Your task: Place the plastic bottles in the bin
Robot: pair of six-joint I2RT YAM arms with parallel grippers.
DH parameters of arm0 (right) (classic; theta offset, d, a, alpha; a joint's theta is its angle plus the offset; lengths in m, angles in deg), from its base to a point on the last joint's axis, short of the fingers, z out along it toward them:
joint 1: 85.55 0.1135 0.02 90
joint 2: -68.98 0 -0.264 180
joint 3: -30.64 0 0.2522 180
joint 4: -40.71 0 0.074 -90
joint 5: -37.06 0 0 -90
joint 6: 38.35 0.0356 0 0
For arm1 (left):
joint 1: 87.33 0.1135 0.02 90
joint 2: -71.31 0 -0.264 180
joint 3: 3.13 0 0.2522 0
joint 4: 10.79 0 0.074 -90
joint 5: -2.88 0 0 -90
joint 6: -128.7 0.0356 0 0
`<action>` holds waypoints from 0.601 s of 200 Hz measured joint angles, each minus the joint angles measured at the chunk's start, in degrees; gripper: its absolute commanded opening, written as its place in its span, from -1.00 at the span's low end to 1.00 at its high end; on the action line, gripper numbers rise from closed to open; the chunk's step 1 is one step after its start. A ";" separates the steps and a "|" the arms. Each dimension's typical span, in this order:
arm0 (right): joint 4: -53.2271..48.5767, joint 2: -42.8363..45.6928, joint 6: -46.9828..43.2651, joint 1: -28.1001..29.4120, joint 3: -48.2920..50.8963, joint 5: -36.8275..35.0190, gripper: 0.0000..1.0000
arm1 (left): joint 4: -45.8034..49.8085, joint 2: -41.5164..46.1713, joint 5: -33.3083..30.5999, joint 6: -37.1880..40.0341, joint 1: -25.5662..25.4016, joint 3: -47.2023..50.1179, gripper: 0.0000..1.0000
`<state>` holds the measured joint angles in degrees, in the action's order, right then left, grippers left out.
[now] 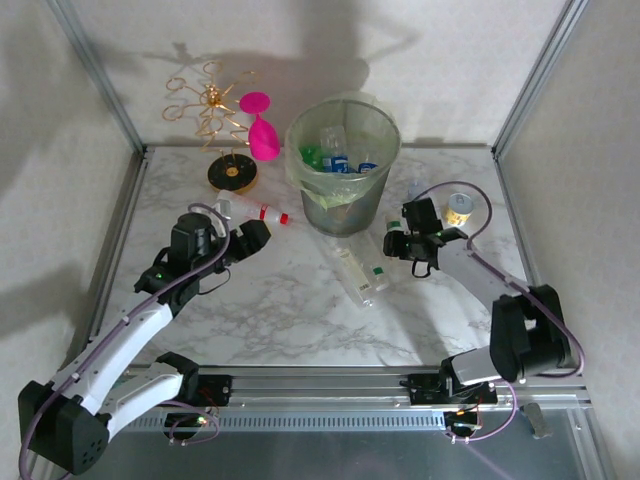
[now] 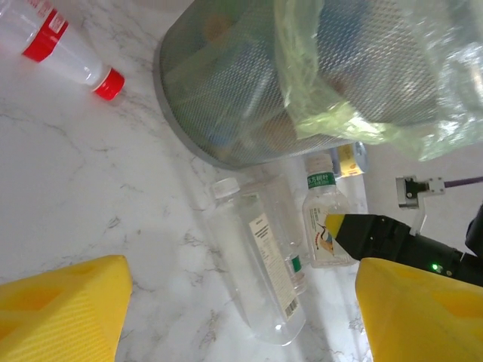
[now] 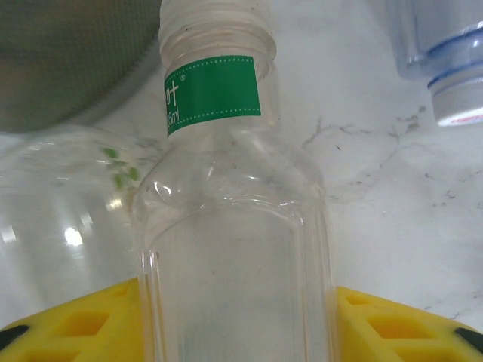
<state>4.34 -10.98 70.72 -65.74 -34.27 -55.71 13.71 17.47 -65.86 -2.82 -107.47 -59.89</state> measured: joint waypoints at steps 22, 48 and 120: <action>-1.66 4.87 0.42 0.00 -0.17 1.22 -0.22 | 0.79 0.96 0.00 0.15 0.00 -1.66 0.52; -4.83 10.36 1.16 0.00 -1.42 1.49 -0.23 | 2.14 2.97 -0.04 0.04 -0.33 -3.65 0.50; -13.33 16.02 1.66 0.00 -22.43 0.85 -0.23 | 4.57 1.99 -4.04 2.16 -7.13 -14.71 0.50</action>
<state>-8.99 5.04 72.38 -65.74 -56.70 -54.85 18.28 19.46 -69.90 -0.65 -114.60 -74.60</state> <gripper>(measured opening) 0.527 0.751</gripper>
